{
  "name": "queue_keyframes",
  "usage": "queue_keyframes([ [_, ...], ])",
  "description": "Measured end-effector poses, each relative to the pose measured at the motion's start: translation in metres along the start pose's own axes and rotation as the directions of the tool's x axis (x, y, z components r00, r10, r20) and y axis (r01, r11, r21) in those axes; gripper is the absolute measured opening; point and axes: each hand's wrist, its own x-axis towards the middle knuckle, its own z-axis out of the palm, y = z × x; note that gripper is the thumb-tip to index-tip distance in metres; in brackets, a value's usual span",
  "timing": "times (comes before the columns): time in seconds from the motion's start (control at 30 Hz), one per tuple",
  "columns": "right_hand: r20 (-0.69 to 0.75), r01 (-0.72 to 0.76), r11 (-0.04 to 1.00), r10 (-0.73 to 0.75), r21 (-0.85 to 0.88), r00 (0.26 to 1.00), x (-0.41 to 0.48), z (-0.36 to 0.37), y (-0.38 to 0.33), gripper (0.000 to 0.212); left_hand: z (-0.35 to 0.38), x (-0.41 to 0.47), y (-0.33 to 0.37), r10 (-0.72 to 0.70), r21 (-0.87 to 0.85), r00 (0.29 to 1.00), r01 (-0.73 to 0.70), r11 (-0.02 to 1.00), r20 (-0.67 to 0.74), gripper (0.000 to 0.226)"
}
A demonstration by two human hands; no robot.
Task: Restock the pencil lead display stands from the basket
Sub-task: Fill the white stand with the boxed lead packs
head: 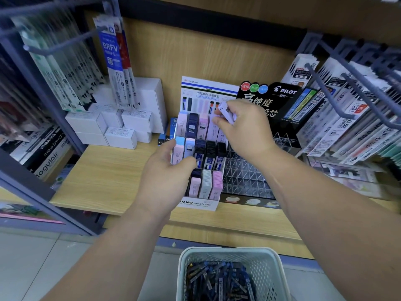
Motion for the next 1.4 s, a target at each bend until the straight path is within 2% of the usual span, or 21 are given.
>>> queue_keyframes([
  [0.17,0.008,0.041,0.998,-0.041,-0.044,0.999,-0.005,0.003,-0.002,0.029,0.001,0.000,0.000,0.007,-0.008,1.000,-0.007,1.000,-0.019,0.073],
  [0.27,0.059,0.083,0.990,-0.077,-0.114,0.995,-0.006,0.003,-0.002,0.037,0.000,-0.003,0.003,0.042,0.000,0.999,-0.042,0.999,0.009,0.055],
  [0.33,0.073,0.062,0.992,-0.054,-0.112,0.996,-0.006,-0.002,-0.006,0.037,0.001,-0.005,0.005,0.057,-0.030,0.998,-0.058,0.998,-0.034,0.049],
  [0.4,0.046,-0.069,0.993,0.065,0.098,0.997,-0.010,-0.011,-0.016,0.035,0.000,-0.008,0.009,0.130,0.020,0.970,-0.128,0.992,-0.204,0.050],
  [0.43,0.059,-0.188,0.946,0.179,0.265,0.982,-0.014,-0.018,-0.024,0.032,0.000,-0.010,0.011,0.198,0.068,0.941,-0.186,0.980,-0.275,0.047],
  [0.5,0.141,-0.370,0.776,0.348,0.510,0.927,-0.024,-0.033,-0.040,0.034,0.003,-0.017,0.019,0.274,0.039,0.914,-0.276,0.960,-0.300,0.028],
  [0.57,0.236,-0.444,0.683,0.381,0.580,0.894,-0.038,-0.044,-0.049,0.042,0.011,-0.026,0.025,0.229,-0.110,0.958,-0.250,0.962,-0.172,0.006],
  [0.63,0.294,-0.477,0.660,0.376,0.580,0.879,-0.050,-0.050,-0.056,0.048,0.020,-0.035,0.027,0.130,-0.184,0.990,-0.119,0.976,0.048,0.015],
  [0.7,0.310,-0.503,0.641,0.398,0.579,0.864,-0.060,-0.053,-0.058,0.053,0.026,-0.040,0.026,0.112,-0.218,0.970,-0.065,0.974,0.214,0.020],
  [0.8,0.355,-0.543,0.600,0.411,0.588,0.840,-0.071,-0.053,-0.058,0.051,0.033,-0.045,0.025,0.162,-0.223,0.942,-0.097,0.970,0.295,0.014],
  [0.9,0.417,-0.572,0.542,0.392,0.615,0.820,-0.074,-0.052,-0.056,0.039,0.037,-0.045,0.021,0.161,-0.220,0.951,-0.103,0.970,0.265,0.010],
  [1.07,0.186,-0.388,0.662,0.356,0.641,0.916,-0.074,-0.057,-0.037,0.017,0.033,-0.035,0.014,0.175,-0.181,0.969,-0.143,0.973,0.173,0.008],
  [1.17,0.150,-0.348,0.720,0.326,0.600,0.933,-0.074,-0.062,-0.030,0.016,0.030,-0.030,0.010,0.191,-0.069,0.958,-0.181,0.981,0.212,0.011],
  [1.27,0.161,-0.351,0.728,0.320,0.589,0.934,-0.071,-0.065,-0.026,0.014,0.029,-0.029,0.007,0.209,0.004,0.950,-0.216,0.976,0.232,0.012],
  [1.33,0.148,-0.338,0.745,0.311,0.575,0.939,-0.066,-0.066,-0.026,0.014,0.029,-0.029,0.008,0.226,0.005,0.961,-0.229,0.973,0.158,0.007],
  [1.37,0.128,-0.325,0.758,0.309,0.566,0.942,-0.061,-0.066,-0.027,0.014,0.027,-0.027,0.008,0.237,0.014,0.968,-0.239,0.971,0.083,0.005],
  [1.4,0.097,-0.303,0.775,0.302,0.555,0.948,-0.053,-0.065,-0.028,0.015,0.024,-0.025,0.008,0.255,0.047,0.967,-0.254,0.966,-0.011,0.012],
])
